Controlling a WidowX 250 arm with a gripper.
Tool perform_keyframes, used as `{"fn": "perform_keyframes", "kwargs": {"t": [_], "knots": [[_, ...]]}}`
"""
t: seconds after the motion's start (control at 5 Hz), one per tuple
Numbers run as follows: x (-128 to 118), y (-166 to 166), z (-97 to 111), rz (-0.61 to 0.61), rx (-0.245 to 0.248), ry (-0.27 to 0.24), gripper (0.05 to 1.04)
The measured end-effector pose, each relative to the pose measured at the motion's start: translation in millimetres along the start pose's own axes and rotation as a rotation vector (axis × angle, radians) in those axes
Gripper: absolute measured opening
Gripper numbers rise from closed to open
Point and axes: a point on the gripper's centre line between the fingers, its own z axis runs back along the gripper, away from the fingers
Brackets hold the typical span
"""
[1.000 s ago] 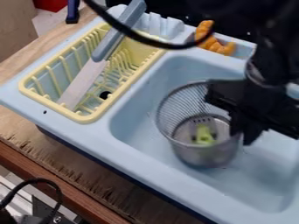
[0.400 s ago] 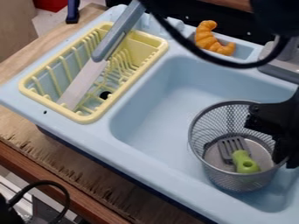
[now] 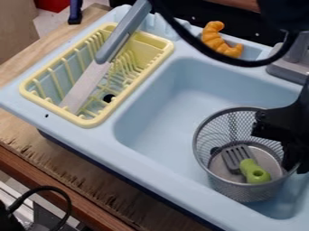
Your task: Move the silver basket to the lower right corner of the sink
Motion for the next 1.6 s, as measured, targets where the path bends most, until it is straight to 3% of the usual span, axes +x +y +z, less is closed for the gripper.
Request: {"fn": "perform_keyframes", "kwargs": {"t": [0.2, 0.4, 0.8, 1.0, 1.2, 1.4, 1.6], "knots": [[-2, 8, 4, 0.007, -0.07, -0.02, 0.239], [0, 10, 8, -0.033, -0.103, -0.046, 0.48], [7, 15, 24, -0.024, -0.09, -0.053, 0.979], [23, 19, 40, -0.009, -0.023, -0.081, 0.995], [41, 39, 39, 0.017, 0.044, -0.122, 0.995], [55, 58, 48, -0.001, 0.049, -0.128, 0.995], [67, 74, 53, -0.134, 0.024, -0.127, 0.995]]}}
